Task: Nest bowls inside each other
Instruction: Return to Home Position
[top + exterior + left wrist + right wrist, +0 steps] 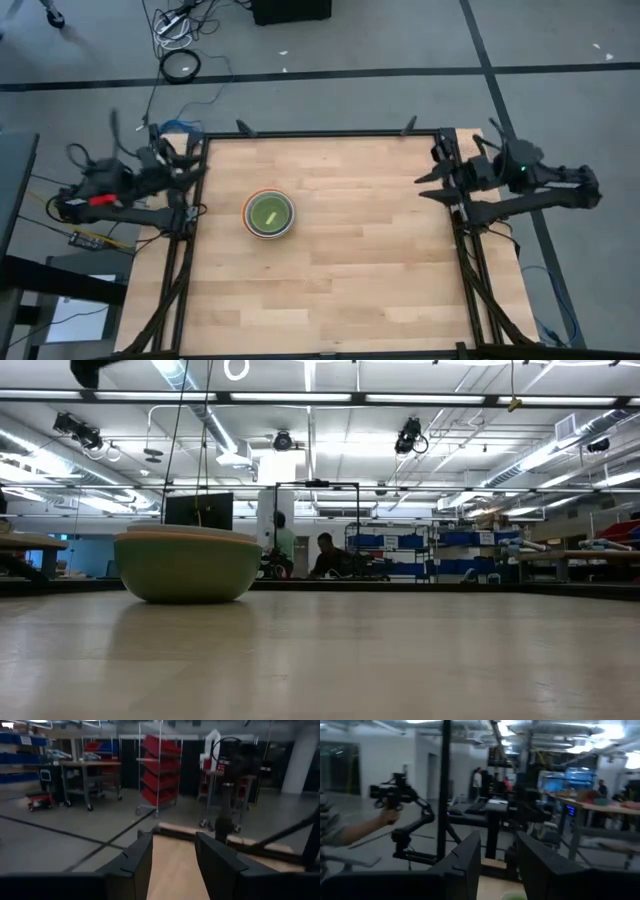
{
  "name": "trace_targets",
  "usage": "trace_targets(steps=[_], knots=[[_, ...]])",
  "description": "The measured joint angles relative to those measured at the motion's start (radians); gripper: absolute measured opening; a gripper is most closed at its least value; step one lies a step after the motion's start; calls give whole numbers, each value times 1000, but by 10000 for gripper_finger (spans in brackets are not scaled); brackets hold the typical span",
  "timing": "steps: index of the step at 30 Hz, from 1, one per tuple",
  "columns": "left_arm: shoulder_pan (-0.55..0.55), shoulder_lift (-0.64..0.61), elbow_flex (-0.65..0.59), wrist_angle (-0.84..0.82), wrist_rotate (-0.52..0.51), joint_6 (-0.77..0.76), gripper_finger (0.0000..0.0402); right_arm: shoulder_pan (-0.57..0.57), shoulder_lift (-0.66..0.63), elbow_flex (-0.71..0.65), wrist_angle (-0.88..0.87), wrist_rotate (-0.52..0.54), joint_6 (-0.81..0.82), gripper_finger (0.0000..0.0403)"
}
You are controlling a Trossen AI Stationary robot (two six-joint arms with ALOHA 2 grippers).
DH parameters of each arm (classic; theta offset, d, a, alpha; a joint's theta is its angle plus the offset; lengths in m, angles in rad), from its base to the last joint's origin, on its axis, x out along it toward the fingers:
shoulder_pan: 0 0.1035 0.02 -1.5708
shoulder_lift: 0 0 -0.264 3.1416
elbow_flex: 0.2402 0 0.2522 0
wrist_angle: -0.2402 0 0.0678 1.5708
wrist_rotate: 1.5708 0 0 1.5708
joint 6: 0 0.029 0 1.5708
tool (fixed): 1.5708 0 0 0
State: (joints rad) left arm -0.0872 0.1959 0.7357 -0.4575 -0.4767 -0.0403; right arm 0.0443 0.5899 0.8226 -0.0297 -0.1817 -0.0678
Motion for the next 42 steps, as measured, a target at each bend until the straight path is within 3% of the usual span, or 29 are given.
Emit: trace_targets(steps=[4, 9, 15, 24, 29, 42], knots=[[0, -11, -134, 100, 31, 11, 157, -1, -127, -201, 102, 70, 49, 110], [0, -87, -309, 278, 80, 31, 157, 0, -244, -397, 218, 72, 99, 111], [0, -195, -457, 325, 62, 4, 157, -1, -309, -562, 287, 85, 115, 110], [0, -196, -601, 359, 31, 17, 157, -1, -334, -719, 351, 111, 109, 110], [0, -193, -727, 519, 30, 24, 157, -1, -334, -813, 404, 147, 95, 111], [1, -169, -728, 521, -1, 33, 157, 1, -307, -813, 356, 196, 117, 110]])
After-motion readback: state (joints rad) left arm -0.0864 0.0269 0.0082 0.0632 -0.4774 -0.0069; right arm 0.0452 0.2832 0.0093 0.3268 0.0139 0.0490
